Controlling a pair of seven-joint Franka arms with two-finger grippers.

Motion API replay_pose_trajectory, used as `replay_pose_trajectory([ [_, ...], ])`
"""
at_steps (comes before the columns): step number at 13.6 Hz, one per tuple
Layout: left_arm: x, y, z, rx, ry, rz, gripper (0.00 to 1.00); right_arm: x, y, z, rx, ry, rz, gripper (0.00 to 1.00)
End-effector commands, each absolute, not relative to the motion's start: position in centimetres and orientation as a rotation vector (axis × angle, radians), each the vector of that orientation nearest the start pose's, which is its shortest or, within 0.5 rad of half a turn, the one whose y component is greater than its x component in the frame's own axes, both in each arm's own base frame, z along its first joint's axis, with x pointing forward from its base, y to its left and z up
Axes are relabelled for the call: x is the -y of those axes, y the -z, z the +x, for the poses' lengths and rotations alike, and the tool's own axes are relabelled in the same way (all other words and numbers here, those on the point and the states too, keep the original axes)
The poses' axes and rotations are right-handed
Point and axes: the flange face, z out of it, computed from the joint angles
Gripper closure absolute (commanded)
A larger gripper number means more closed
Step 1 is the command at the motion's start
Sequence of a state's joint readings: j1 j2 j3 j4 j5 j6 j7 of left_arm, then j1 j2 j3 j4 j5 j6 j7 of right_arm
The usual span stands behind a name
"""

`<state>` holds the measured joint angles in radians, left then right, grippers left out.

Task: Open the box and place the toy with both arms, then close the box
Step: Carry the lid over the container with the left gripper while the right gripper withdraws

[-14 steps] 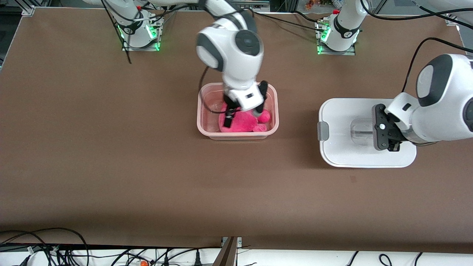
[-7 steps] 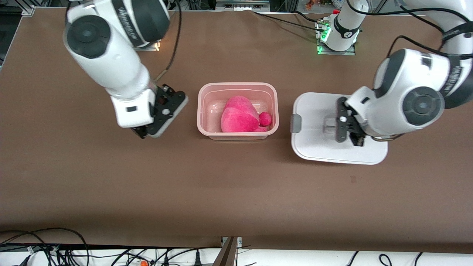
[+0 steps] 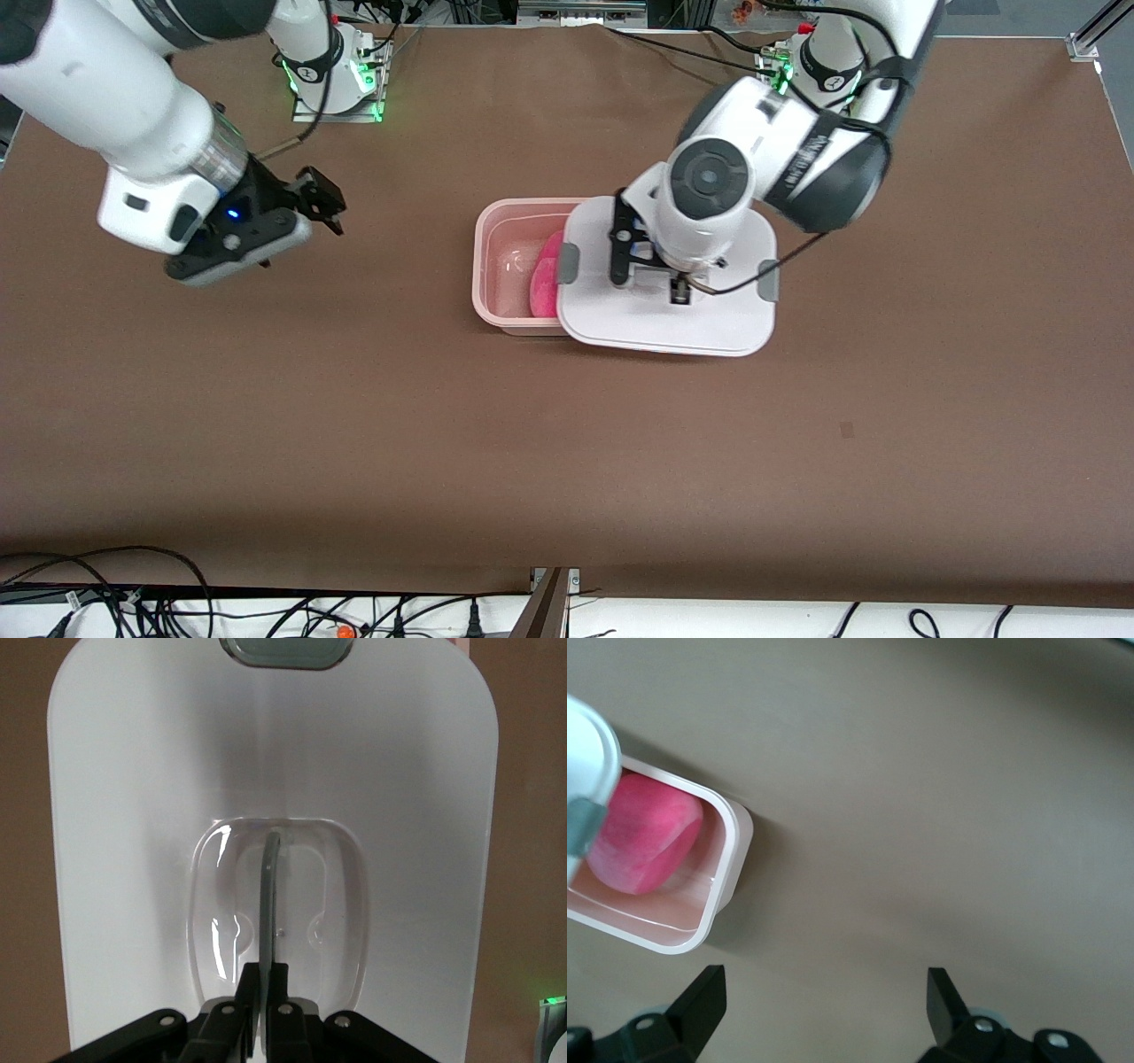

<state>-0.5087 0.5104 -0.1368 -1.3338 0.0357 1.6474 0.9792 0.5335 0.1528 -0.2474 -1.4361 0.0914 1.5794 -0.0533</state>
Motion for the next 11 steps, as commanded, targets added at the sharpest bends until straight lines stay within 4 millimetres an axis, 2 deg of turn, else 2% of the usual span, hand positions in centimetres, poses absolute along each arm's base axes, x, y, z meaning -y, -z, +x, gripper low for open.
replay_pose_trajectory([
  [1,44.4,-40.6,53.2,-2.268,-0.280,-2.226,1.00,-14.8,-60.7,54.0,0.360,-0.038,-3.072,0.00],
  [4,47.7,-38.8,51.7,-2.234,-0.234,-2.255,1.00,-11.5,-60.8,54.1,0.276,-0.077,-3.079,0.00],
  [7,50.1,-38.3,49.9,-2.211,-0.215,-2.270,1.00,-8.6,-60.7,54.6,0.227,-0.088,-3.083,0.00],
  [9,51.1,-38.2,48.9,-2.210,-0.213,-2.265,1.00,-7.6,-60.8,54.7,0.237,-0.094,-3.086,0.00],
  [11,51.3,-38.3,48.8,-2.213,-0.206,-2.266,1.00,-7.3,-60.9,54.7,0.233,-0.091,-3.096,0.00],
])
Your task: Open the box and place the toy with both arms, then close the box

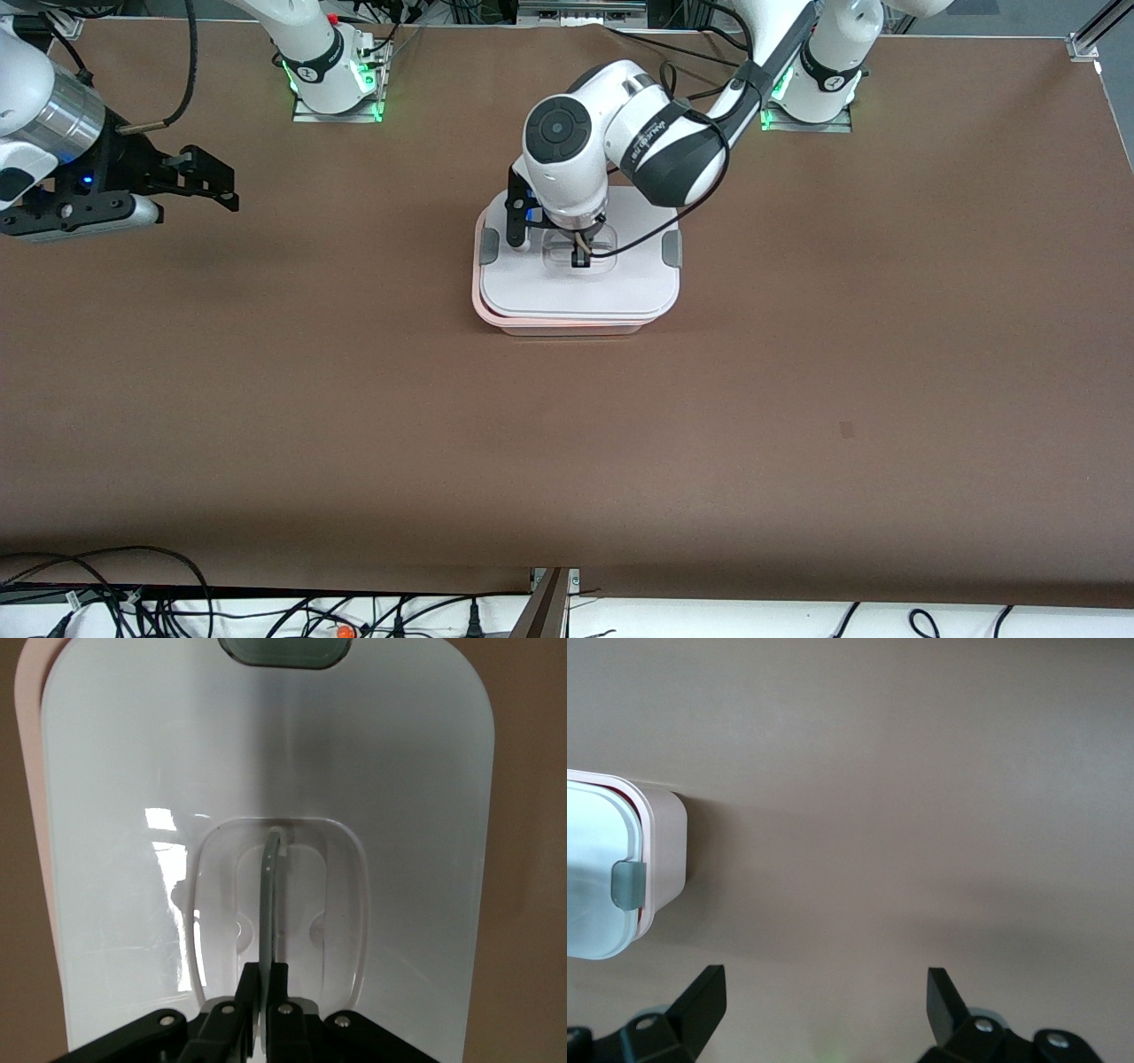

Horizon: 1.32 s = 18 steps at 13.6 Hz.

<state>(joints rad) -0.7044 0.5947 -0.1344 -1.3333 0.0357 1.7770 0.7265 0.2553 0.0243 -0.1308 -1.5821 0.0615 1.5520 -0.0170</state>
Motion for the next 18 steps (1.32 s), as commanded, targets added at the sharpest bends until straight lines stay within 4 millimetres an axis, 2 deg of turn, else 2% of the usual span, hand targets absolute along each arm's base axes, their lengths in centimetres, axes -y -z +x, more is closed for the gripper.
replay_pose_trajectory([
  [1,51.2,-38.3,48.8,-2.209,-0.206,-2.269,1.00,-7.1,-60.9,54.8,0.230,-0.088,-3.116,0.00],
  [3,51.7,-38.2,48.3,-2.201,-0.207,-2.274,1.00,-7.0,-61.0,54.9,0.211,-0.076,-3.123,0.00],
  [6,51.7,-37.9,48.6,-2.193,-0.195,-2.284,1.00,-6.5,-61.1,55.3,0.120,-0.066,-3.127,0.00],
  [12,51.8,-37.5,49.2,-2.158,-0.150,-2.325,1.00,-5.5,-61.1,55.9,0.097,-0.054,-3.160,0.00],
  [13,51.7,-37.5,49.3,-2.156,-0.149,-2.325,1.00,-4.7,-61.1,56.1,0.071,-0.045,-3.155,0.00],
  [14,51.5,-37.3,49.5,-2.150,-0.154,-2.327,1.00,-4.5,-61.7,56.4,0.061,-0.002,-3.147,0.00],
  [18,51.5,-36.6,49.6,-2.151,-0.166,-2.322,1.00,-5.7,-61.7,56.3,0.003,-0.006,-3.147,0.00],
])
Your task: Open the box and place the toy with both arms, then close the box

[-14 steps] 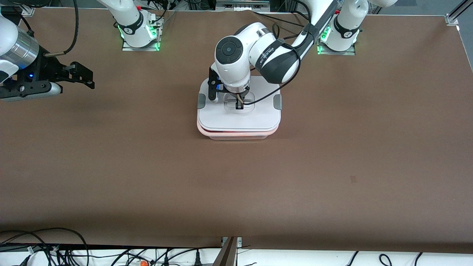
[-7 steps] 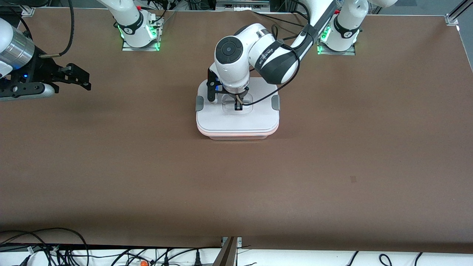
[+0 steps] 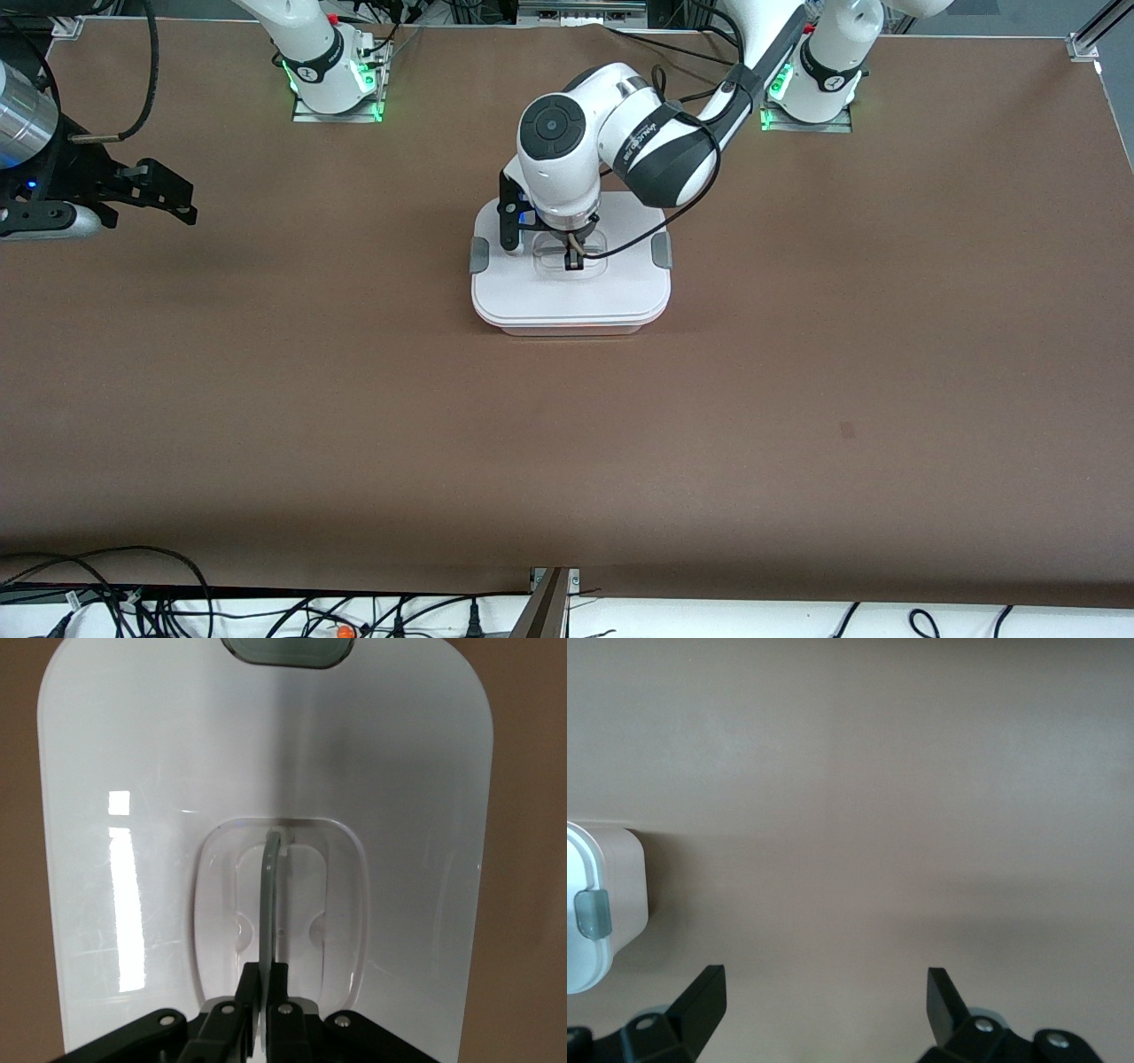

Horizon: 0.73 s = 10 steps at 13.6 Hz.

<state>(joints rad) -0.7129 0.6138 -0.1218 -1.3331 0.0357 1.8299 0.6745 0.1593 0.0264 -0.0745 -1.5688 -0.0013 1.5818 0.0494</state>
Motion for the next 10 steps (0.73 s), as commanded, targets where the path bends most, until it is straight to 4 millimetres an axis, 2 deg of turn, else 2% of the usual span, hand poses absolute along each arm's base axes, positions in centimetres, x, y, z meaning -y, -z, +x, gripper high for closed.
replay_pose_trajectory([
  [1,51.53,-36.26,49.58,-2.149,-0.173,-2.323,1.00,-6.07,-61.75,56.13,-0.014,-0.011,-3.147,0.00],
  [4,51.38,-35.59,49.77,-2.142,-0.188,-2.327,1.00,-6.20,-61.40,55.66,-0.044,-0.076,-3.152,0.00],
  [9,51.17,-35.58,49.98,-2.137,-0.188,-2.332,1.00,-6.30,-61.77,55.68,-0.051,-0.062,-3.149,0.00],
  [10,51.24,-35.59,49.91,-2.138,-0.188,-2.335,0.67,-6.47,-61.78,55.68,-0.046,-0.059,-3.149,0.00],
])
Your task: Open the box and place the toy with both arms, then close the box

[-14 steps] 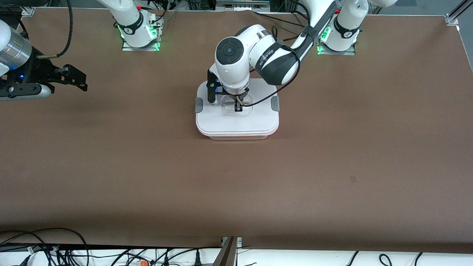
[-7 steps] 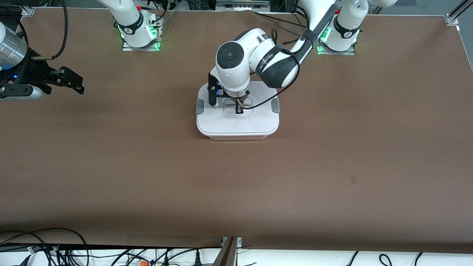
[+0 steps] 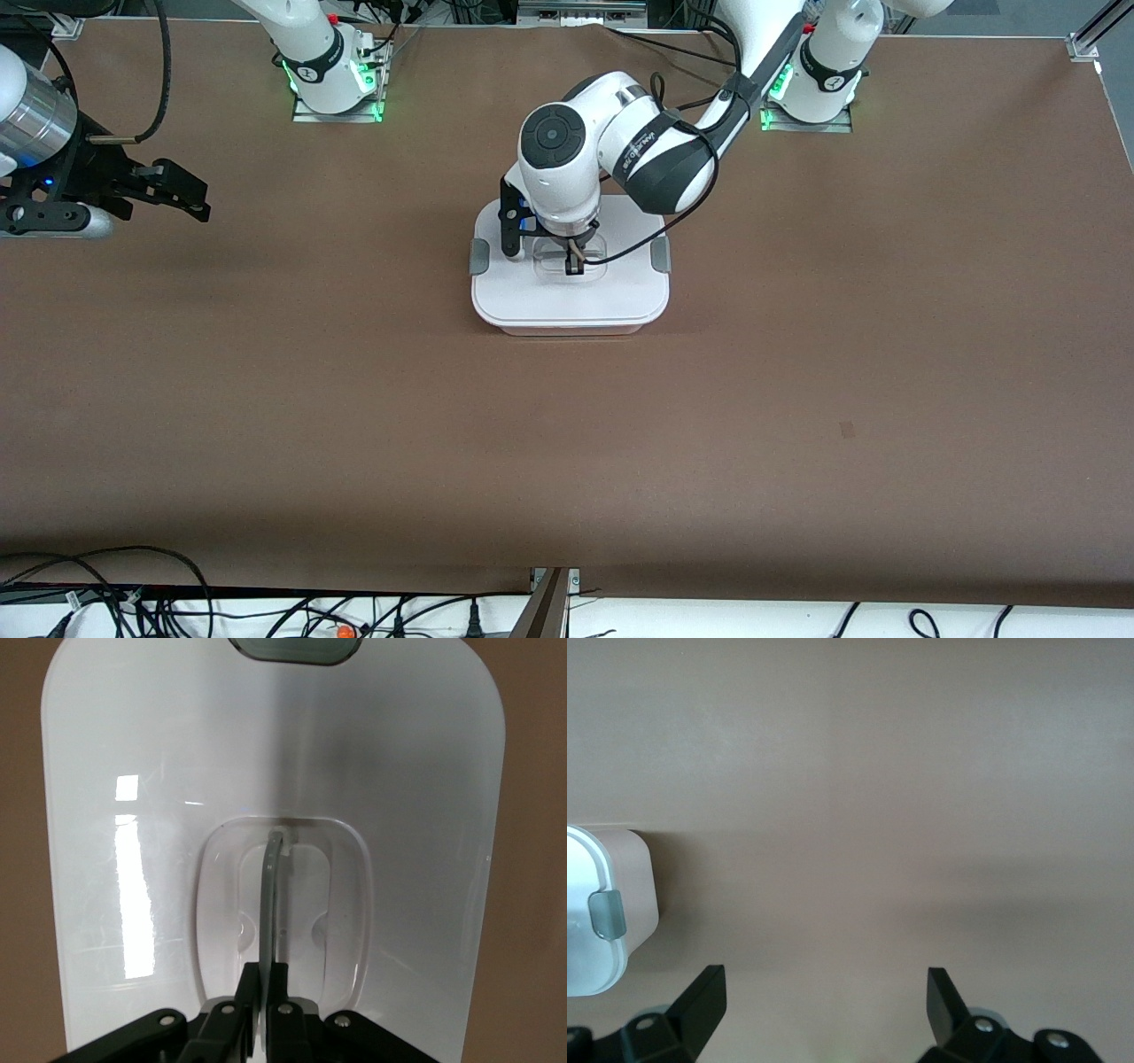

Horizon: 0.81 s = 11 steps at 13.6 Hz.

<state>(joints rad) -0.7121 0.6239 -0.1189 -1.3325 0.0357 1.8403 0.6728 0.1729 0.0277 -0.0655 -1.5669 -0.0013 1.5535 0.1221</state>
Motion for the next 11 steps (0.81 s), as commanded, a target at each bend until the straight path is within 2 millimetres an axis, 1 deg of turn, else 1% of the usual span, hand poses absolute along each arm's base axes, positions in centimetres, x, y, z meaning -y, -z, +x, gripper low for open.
replay_pose_trajectory([
  [1,51.2,-35.9,50.0,-2.130,-0.182,-2.347,0.01,-6.3,-61.8,55.7,-0.051,-0.060,-3.146,0.00],
  [3,51.3,-37.6,50.3,-2.040,-0.136,-2.427,0.00,-6.1,-61.7,55.8,-0.053,-0.062,-3.145,0.00],
  [4,51.3,-38.8,50.8,-2.015,-0.102,-2.453,0.00,-5.9,-61.6,55.8,-0.058,-0.067,-3.145,0.00],
  [5,50.8,-39.6,51.7,-1.999,-0.078,-2.471,0.00,-5.9,-61.6,55.8,-0.058,-0.067,-3.145,0.00],
  [6,49.5,-40.0,53.0,-1.966,-0.068,-2.504,0.00,-5.8,-61.5,55.8,-0.063,-0.067,-3.145,0.00],
  [8,47.3,-42.1,54.7,-1.896,-0.023,-2.558,0.00,-5.8,-61.5,55.8,-0.063,-0.067,-3.145,0.00],
  [9,45.2,-43.1,56.2,-1.848,-0.007,-2.611,0.00,-5.8,-61.5,55.8,-0.063,-0.067,-3.145,0.00],
  [11,40.0,-44.6,59.3,-1.738,-0.018,-2.749,0.00,-5.8,-61.5,55.8,-0.063,-0.067,-3.145,0.00],
])
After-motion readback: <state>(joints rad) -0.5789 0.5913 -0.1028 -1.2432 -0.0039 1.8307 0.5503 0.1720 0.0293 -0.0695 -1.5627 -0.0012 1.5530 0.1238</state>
